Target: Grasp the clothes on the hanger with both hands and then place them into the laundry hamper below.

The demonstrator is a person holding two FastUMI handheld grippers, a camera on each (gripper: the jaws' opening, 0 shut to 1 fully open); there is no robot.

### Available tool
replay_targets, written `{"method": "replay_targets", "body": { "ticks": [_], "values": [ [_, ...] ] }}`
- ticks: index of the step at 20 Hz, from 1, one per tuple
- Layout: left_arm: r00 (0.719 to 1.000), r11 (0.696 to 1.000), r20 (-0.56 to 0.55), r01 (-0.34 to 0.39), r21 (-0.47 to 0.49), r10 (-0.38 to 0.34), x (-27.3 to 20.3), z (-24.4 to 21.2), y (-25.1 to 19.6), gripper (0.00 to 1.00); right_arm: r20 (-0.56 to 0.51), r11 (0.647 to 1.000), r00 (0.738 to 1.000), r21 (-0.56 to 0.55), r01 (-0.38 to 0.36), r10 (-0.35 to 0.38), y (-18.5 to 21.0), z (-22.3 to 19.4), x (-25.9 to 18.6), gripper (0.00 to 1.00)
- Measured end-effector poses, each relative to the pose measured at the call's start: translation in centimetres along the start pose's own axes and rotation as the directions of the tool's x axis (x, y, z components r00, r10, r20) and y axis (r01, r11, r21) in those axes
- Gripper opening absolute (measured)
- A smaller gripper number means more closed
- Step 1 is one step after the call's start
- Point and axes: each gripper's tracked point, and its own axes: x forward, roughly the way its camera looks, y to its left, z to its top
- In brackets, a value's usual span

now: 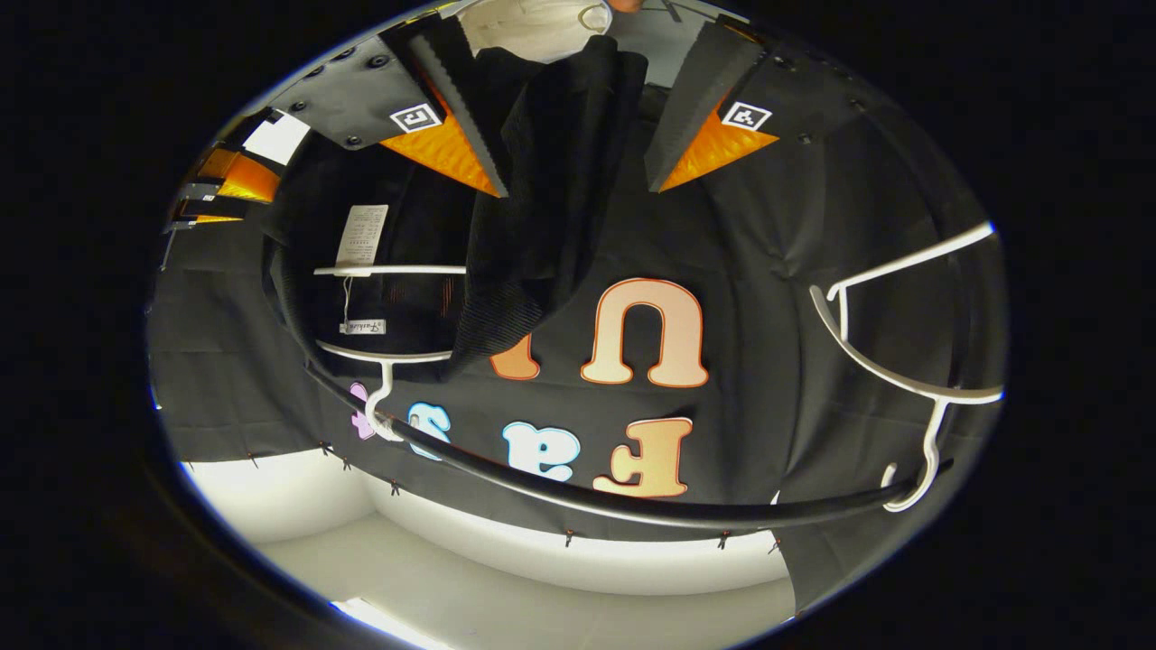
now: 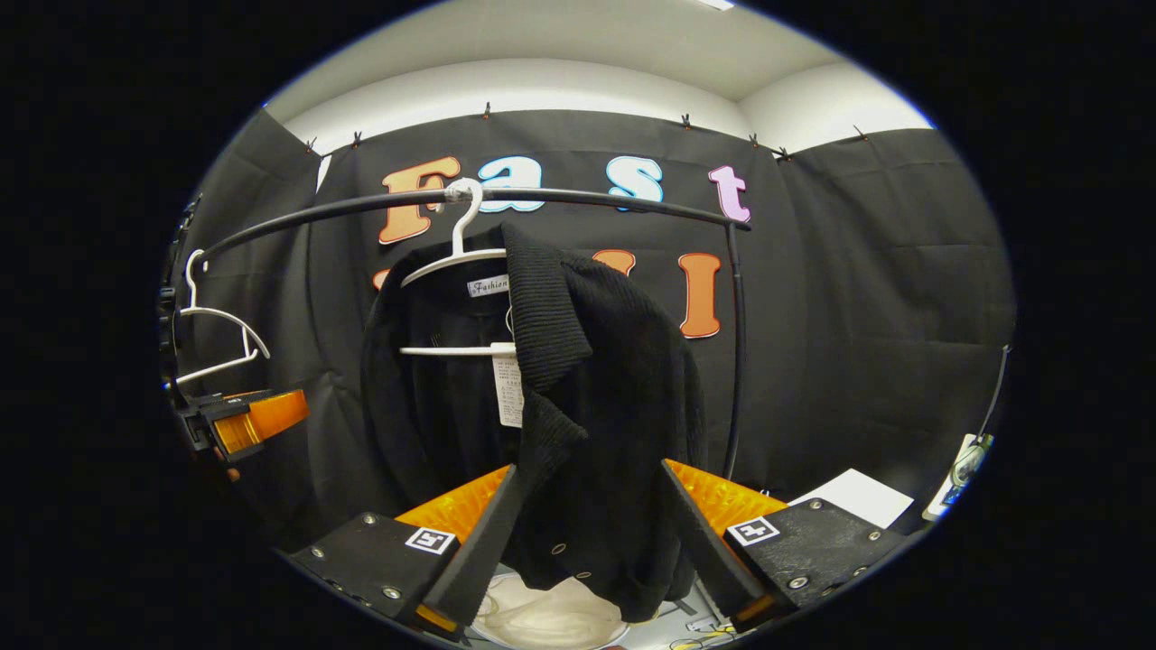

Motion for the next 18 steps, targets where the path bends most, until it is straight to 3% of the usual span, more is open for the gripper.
{"method": "replay_targets", "body": {
  "ticks": [15, 16, 18],
  "values": [
    [0.995, 0.995, -0.034, 0.096, -0.016, -0.096, 5.9, -3.3, -3.5, 0.96, -0.025, 0.999, 0.999, 0.018, 0.033, -0.033, -0.9, -1.2, 7.1, 0.94],
    [0.994, 0.995, -0.038, 0.100, -0.021, -0.101, 6.3, -3.5, -3.6, 0.97, -0.026, 0.999, 0.999, 0.026, 0.031, -0.030, -0.9, -1.1, 7.5, 1.00],
    [0.992, 0.993, -0.045, 0.113, -0.030, -0.114, 7.1, -3.8, -4.1, 0.97, -0.030, 0.999, 0.999, 0.039, 0.027, -0.026, -1.0, -1.3, 8.1, 1.00]
  ]
}}
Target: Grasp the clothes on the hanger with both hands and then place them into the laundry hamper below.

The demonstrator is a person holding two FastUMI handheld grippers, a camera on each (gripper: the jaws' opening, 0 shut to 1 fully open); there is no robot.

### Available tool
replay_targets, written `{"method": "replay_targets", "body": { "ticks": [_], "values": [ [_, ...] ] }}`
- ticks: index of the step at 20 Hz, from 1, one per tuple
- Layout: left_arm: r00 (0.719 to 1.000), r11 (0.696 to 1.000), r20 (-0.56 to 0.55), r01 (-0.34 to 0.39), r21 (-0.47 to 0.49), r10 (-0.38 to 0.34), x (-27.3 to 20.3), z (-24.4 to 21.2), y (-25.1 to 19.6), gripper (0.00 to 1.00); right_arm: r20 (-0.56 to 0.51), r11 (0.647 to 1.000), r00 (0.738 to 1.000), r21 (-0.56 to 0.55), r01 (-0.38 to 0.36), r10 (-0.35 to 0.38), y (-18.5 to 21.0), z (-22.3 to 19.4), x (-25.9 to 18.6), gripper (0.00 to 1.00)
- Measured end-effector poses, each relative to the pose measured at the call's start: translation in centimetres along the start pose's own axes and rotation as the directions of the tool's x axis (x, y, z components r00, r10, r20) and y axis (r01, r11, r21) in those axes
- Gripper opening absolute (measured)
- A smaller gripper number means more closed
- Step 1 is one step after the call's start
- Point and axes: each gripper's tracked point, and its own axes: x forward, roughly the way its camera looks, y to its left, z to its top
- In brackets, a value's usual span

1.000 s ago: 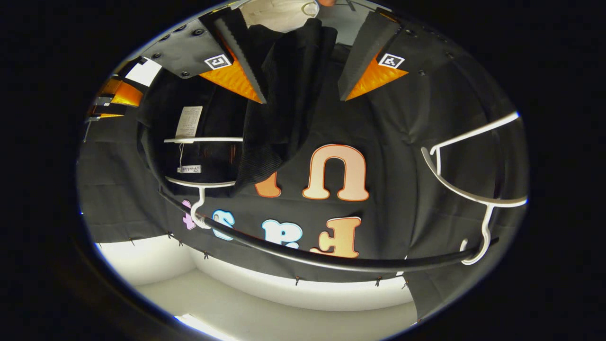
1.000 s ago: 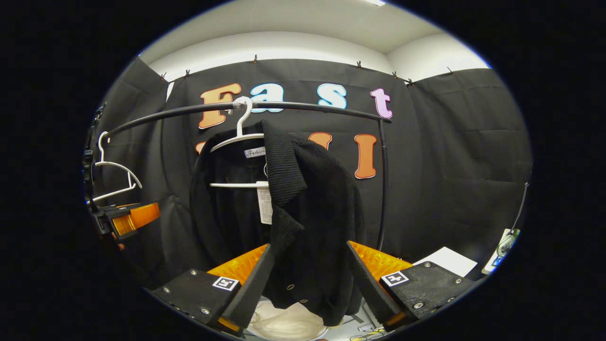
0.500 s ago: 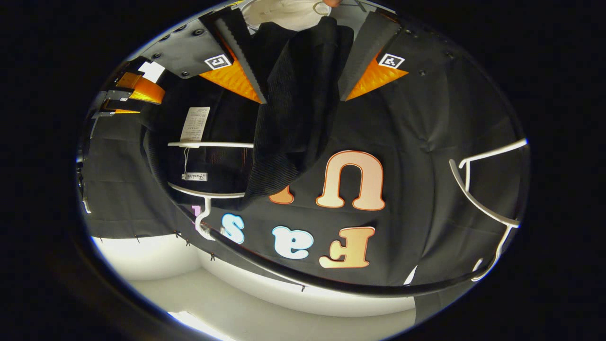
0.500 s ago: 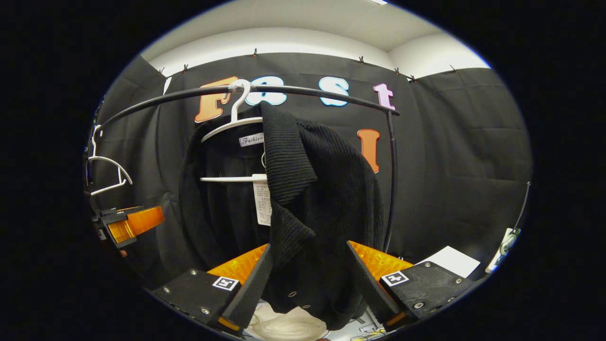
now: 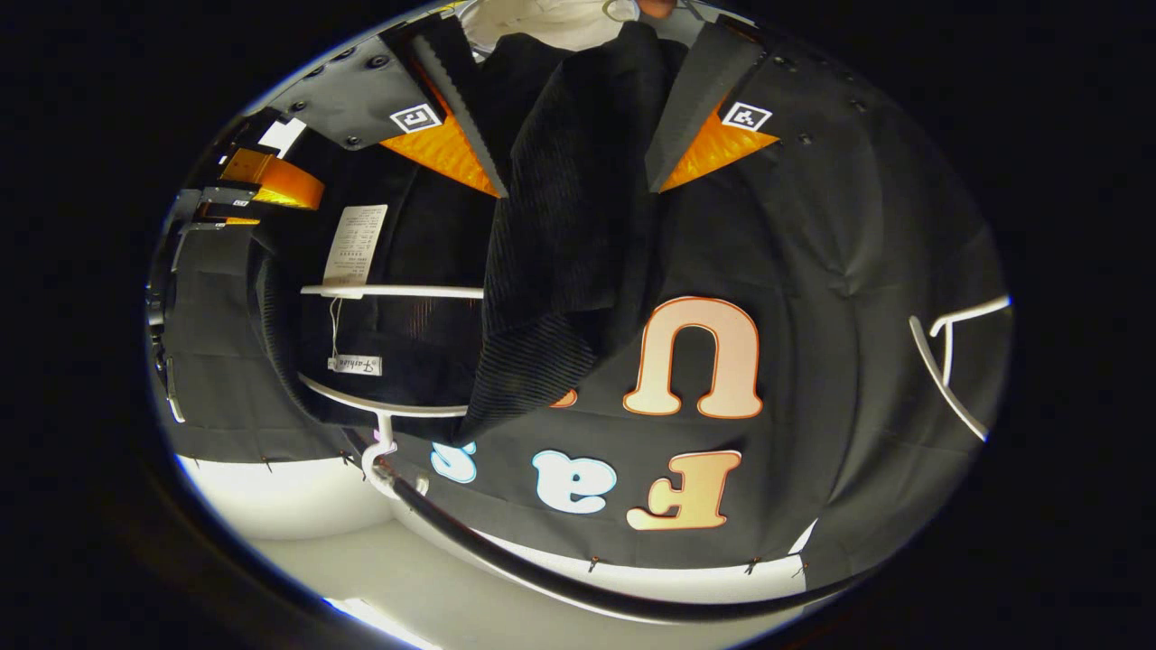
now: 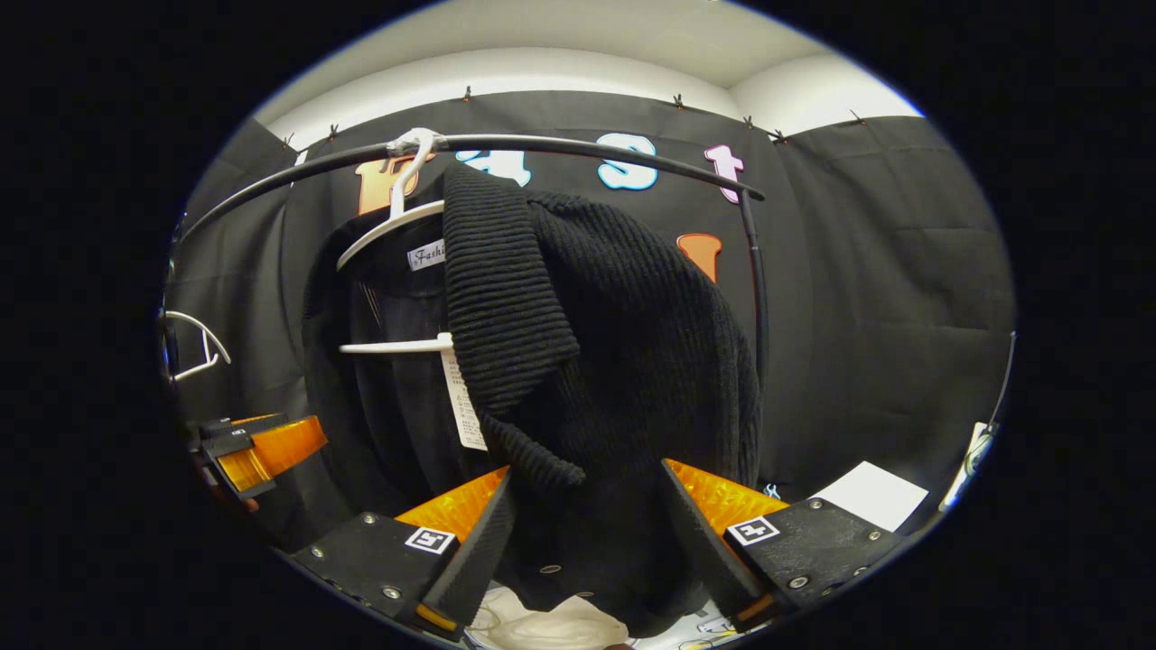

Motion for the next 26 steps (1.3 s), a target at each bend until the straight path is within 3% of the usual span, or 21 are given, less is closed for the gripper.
{"method": "replay_targets", "body": {
  "ticks": [1, 2, 3, 5, 6, 8, 11, 12, 13, 17, 18, 19, 21, 22, 24, 26],
  "values": [
    [1.000, 1.000, -0.003, 0.002, 0.002, -0.002, 0.6, -0.2, -0.2, 0.97, -0.002, 1.000, 1.000, 0.006, -0.003, 0.003, 0.1, -0.1, 0.4, 0.94],
    [1.000, 1.000, -0.004, 0.001, 0.007, -0.001, 0.9, -0.2, -0.2, 0.97, -0.004, 1.000, 1.000, 0.011, -0.004, 0.004, 0.2, -0.1, 0.7, 0.94],
    [1.000, 1.000, -0.006, -0.001, 0.013, 0.001, 1.4, -0.3, -0.2, 0.96, -0.005, 1.000, 1.000, 0.015, -0.006, 0.006, 0.3, -0.1, 1.1, 1.00],
    [1.000, 1.000, -0.004, -0.002, 0.017, 0.002, 2.0, -0.2, -0.3, 0.94, -0.007, 1.000, 1.000, 0.018, -0.008, 0.008, 0.5, -0.2, 1.9, 1.00],
    [1.000, 1.000, -0.003, -0.001, 0.016, 0.001, 2.3, -0.1, -0.3, 0.97, -0.006, 1.000, 1.000, 0.018, -0.008, 0.008, 0.5, -0.2, 2.1, 0.94],
    [1.000, 1.000, 0.000, 0.001, 0.013, -0.001, 3.2, -0.2, -0.4, 1.00, -0.006, 1.000, 1.000, 0.022, -0.005, 0.005, 0.5, -0.2, 2.8, 0.94],
    [1.000, 1.000, -0.001, 0.025, 0.006, -0.025, 4.2, -0.1, -0.6, 0.96, -0.005, 0.999, 1.000, 0.039, -0.022, 0.022, 0.9, -0.2, 3.8, 0.88],
    [1.000, 1.000, -0.001, 0.028, 0.004, -0.028, 4.5, -0.1, -0.6, 0.95, -0.003, 0.999, 1.000, 0.043, -0.027, 0.027, 1.1, -0.1, 4.2, 0.91],
    [0.999, 0.999, -0.001, 0.033, 0.001, -0.033, 4.8, -0.2, -0.7, 0.94, 0.000, 0.999, 0.999, 0.044, -0.032, 0.032, 1.2, 0.0, 4.4, 0.80],
    [0.998, 0.998, -0.006, 0.067, -0.005, -0.067, 5.3, -0.2, -1.5, 0.69, 0.009, 0.998, 0.999, 0.039, -0.051, 0.051, 1.4, 0.3, 4.6, 0.62],
    [0.998, 0.998, -0.003, 0.068, -0.003, -0.068, 5.3, -0.1, -1.6, 0.70, 0.011, 0.998, 0.998, 0.037, -0.055, 0.054, 1.5, 0.3, 4.6, 0.45],
    [0.998, 0.998, 0.005, 0.063, 0.000, -0.063, 5.5, -0.1, -1.6, 0.53, 0.014, 0.998, 0.998, 0.034, -0.059, 0.059, 1.6, 0.4, 4.7, 0.48],
    [0.997, 0.997, 0.004, 0.079, 0.004, -0.079, 5.5, -0.1, -2.0, 0.19, 0.020, 0.998, 0.998, 0.029, -0.062, 0.062, 1.5, 0.6, 4.4, 0.27],
    [0.995, 0.995, -0.008, 0.098, 0.001, -0.098, 5.4, -0.2, -2.4, 0.24, 0.022, 0.998, 0.998, 0.026, -0.064, 0.063, 1.5, 0.6, 4.3, 0.25],
    [0.997, 0.997, -0.027, 0.079, 0.008, -0.079, 5.0, -0.1, -1.4, 0.24, 0.021, 0.998, 0.998, 0.019, -0.062, 0.062, 1.3, 0.6, 3.9, 0.17],
    [0.997, 0.997, -0.028, 0.073, -0.002, -0.073, 4.6, -0.4, -1.5, 0.12, 0.017, 0.998, 0.998, 0.017, -0.068, 0.068, 1.2, 0.7, 3.3, 0.12]
  ]
}}
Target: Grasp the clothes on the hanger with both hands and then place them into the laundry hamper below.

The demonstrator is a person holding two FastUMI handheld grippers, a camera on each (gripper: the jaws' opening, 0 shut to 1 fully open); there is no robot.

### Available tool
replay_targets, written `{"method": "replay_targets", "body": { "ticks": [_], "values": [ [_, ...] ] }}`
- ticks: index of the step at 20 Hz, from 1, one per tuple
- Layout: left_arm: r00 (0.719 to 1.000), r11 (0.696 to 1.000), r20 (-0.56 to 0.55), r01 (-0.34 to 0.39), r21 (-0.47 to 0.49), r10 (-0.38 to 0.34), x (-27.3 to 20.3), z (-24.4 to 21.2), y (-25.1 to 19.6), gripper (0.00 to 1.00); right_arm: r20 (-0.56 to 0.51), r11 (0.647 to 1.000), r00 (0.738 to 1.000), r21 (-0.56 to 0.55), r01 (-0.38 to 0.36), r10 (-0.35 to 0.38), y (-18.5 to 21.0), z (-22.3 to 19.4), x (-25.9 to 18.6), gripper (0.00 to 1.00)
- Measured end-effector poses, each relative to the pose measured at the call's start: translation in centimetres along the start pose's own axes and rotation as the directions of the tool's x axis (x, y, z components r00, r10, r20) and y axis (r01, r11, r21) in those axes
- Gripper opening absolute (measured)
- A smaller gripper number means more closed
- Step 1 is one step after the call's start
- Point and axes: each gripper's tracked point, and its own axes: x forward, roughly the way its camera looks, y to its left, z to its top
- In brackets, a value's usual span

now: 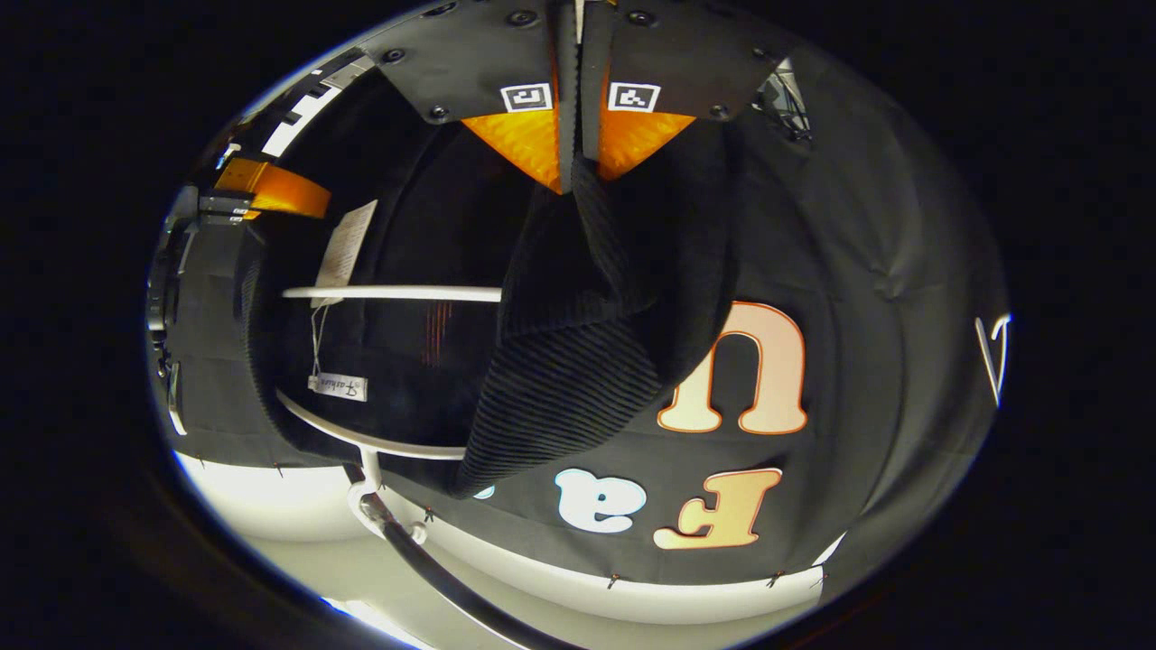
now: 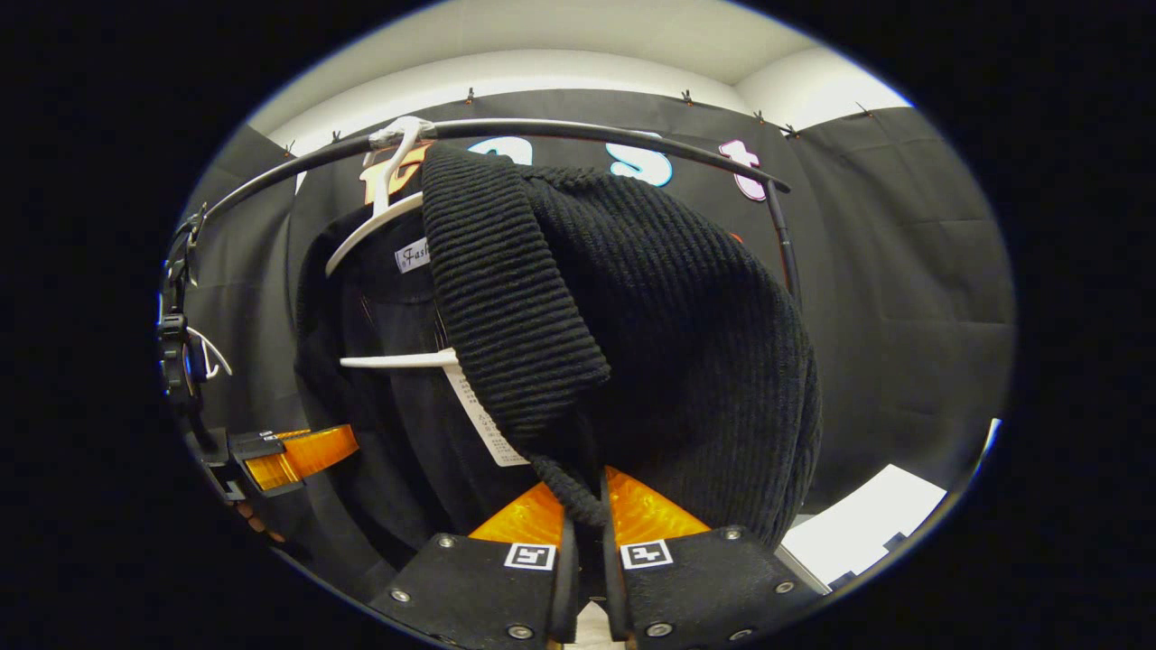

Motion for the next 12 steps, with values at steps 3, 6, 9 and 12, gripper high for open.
{"method": "replay_targets", "body": {
  "ticks": [3, 6, 9, 12],
  "values": [
    [1.000, 1.000, -0.002, -0.027, 0.004, 0.027, -1.0, 0.5, 0.8, 0.07, -0.006, 1.000, 1.000, -0.004, -0.012, 0.012, 0.0, 0.3, -1.3, 0.05],
    [0.997, 0.997, 0.036, -0.067, 0.031, 0.065, -2.6, 2.2, 1.9, 0.07, 0.001, 1.000, 1.000, 0.000, -0.021, 0.021, -0.2, 1.1, -3.4, 0.02],
    [0.994, 0.995, 0.052, -0.096, 0.024, 0.094, -4.9, 3.3, 2.6, 0.07, 0.012, 1.000, 1.000, 0.004, -0.027, 0.027, -0.5, 2.3, -5.3, 0.02],
    [0.991, 0.993, 0.067, -0.116, 0.014, 0.115, -6.4, 4.5, 3.5, 0.07, 0.035, 1.000, 0.999, 0.005, -0.031, 0.031, -0.6, 4.1, -7.2, 0.02]
  ]
}}
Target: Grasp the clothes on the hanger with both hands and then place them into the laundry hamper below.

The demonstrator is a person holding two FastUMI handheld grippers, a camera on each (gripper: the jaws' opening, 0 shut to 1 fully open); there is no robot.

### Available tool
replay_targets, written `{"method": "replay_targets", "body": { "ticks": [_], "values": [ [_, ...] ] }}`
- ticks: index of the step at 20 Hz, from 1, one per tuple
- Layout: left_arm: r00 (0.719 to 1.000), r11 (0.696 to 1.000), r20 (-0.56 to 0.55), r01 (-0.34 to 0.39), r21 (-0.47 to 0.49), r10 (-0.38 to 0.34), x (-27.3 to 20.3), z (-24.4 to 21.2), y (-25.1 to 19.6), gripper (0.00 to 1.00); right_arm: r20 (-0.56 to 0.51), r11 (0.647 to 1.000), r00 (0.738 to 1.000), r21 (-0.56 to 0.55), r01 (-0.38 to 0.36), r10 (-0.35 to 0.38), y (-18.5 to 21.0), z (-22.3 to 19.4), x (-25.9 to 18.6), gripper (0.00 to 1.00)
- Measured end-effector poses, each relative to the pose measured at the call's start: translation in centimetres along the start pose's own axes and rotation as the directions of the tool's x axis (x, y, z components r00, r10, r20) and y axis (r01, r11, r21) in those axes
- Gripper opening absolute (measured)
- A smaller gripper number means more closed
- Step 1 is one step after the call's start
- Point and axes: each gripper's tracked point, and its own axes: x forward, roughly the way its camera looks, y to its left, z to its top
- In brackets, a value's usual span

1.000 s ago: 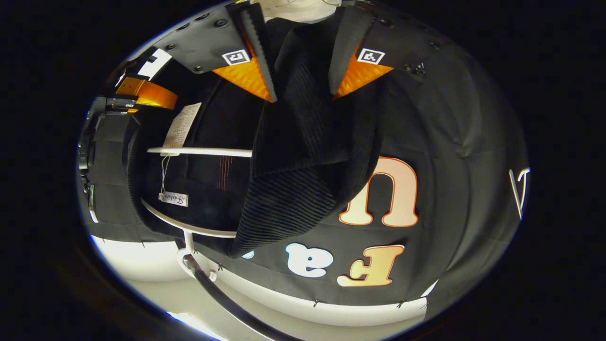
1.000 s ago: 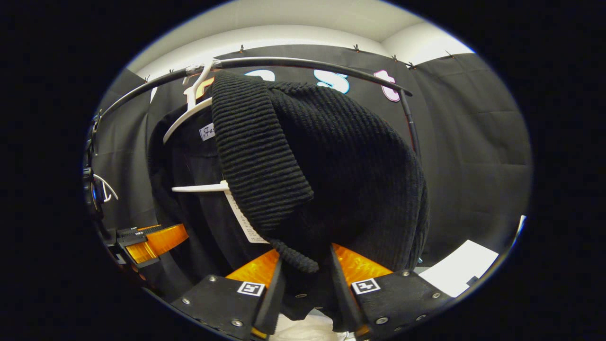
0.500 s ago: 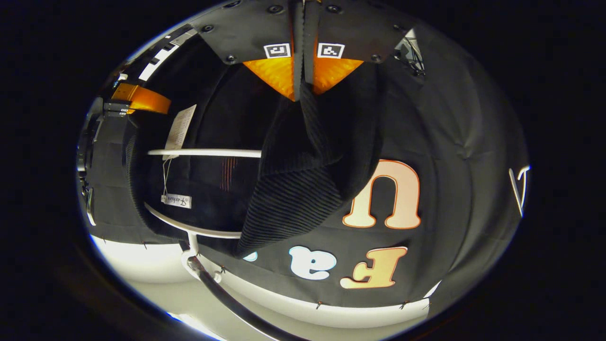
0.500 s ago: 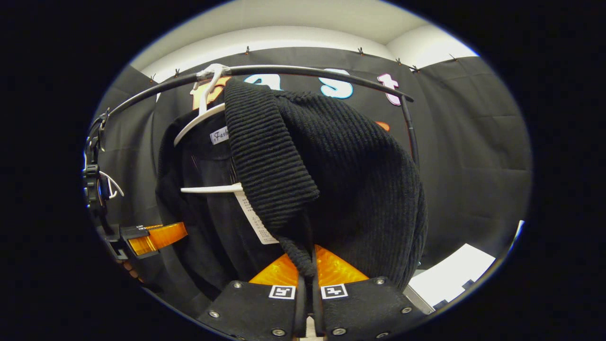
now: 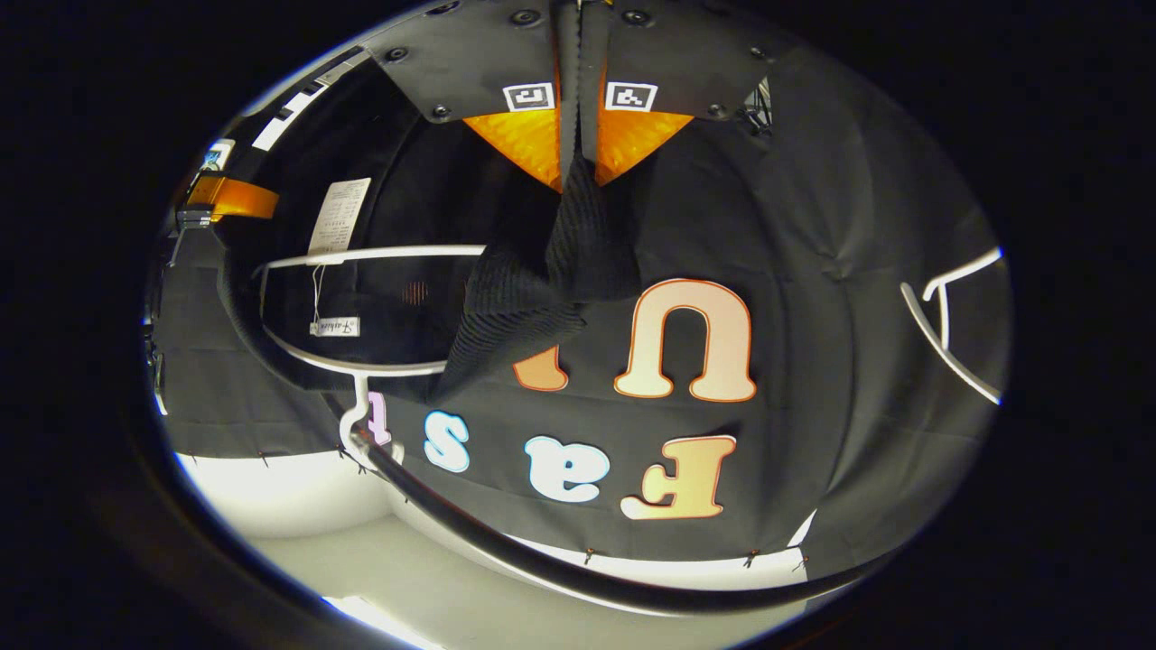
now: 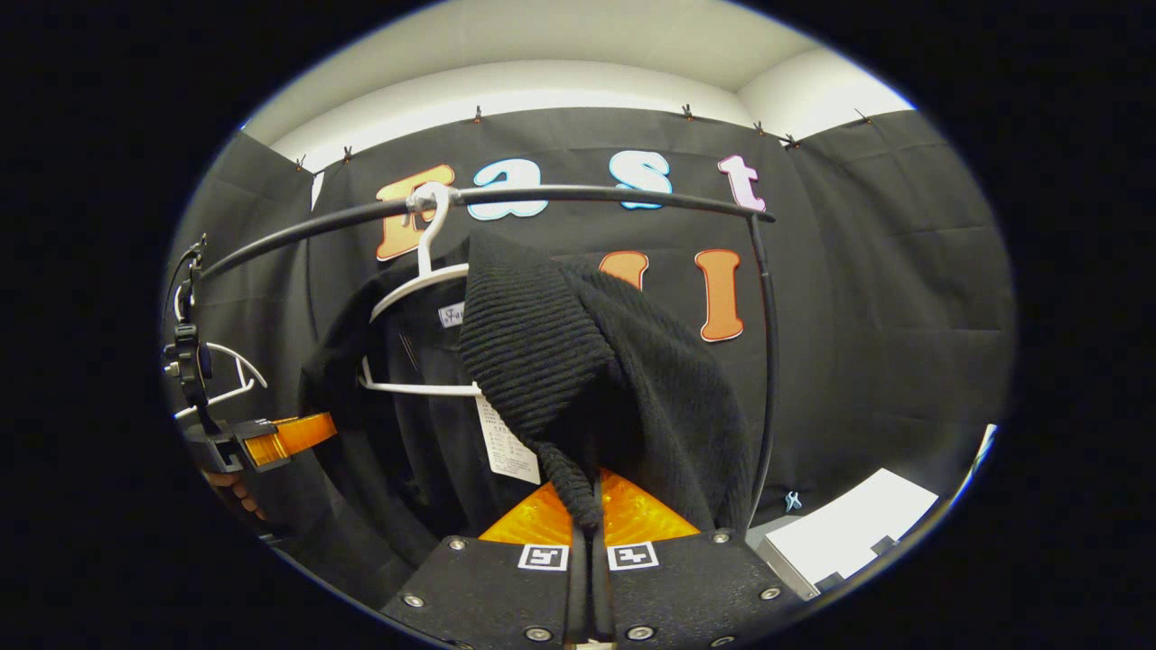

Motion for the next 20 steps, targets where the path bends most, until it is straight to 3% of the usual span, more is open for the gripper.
{"method": "replay_targets", "body": {
  "ticks": [7, 8, 10, 15, 16, 18, 19, 20],
  "values": [
    [0.998, 0.999, 0.049, -0.049, 0.003, 0.049, -1.6, 3.0, 1.3, 0.07, 0.074, 1.000, 0.997, -0.004, 0.023, -0.023, -1.8, 4.5, -3.3, 0.00],
    [0.997, 0.999, 0.054, -0.050, -0.003, 0.050, -1.5, 3.3, 1.5, 0.07, 0.083, 1.000, 0.996, -0.004, 0.026, -0.025, -2.1, 5.1, -3.6, 0.07],
    [0.997, 0.998, 0.056, -0.056, 0.000, 0.056, -1.7, 3.7, 1.9, 0.09, 0.100, 0.999, 0.994, -0.016, 0.037, -0.036, -2.8, 6.2, -4.2, 0.00],
    [0.993, 0.997, 0.089, -0.083, -0.007, 0.083, -1.8, 5.4, 3.4, 0.09, 0.137, 0.998, 0.989, -0.017, 0.058, -0.055, -4.7, 8.9, -5.0, 0.00],
    [0.992, 0.996, 0.094, -0.089, -0.007, 0.090, -1.9, 5.8, 3.7, 0.09, 0.145, 0.998, 0.987, -0.018, 0.066, -0.062, -5.2, 9.5, -5.0, 0.07],
    [0.989, 0.995, 0.106, -0.104, 0.000, 0.104, -1.8, 6.6, 4.5, 0.06, 0.158, 0.997, 0.985, -0.023, 0.080, -0.075, -6.1, 10.7, -5.1, 0.07],
    [0.988, 0.994, 0.111, -0.111, 0.005, 0.109, -1.7, 6.9, 4.7, 0.06, 0.165, 0.996, 0.983, -0.027, 0.087, -0.081, -6.6, 11.2, -5.0, 0.00],
    [0.986, 0.993, 0.117, -0.119, 0.007, 0.117, -1.6, 7.2, 5.0, 0.06, 0.171, 0.995, 0.981, -0.028, 0.092, -0.086, -7.0, 11.8, -4.8, 0.00]
  ]
}}
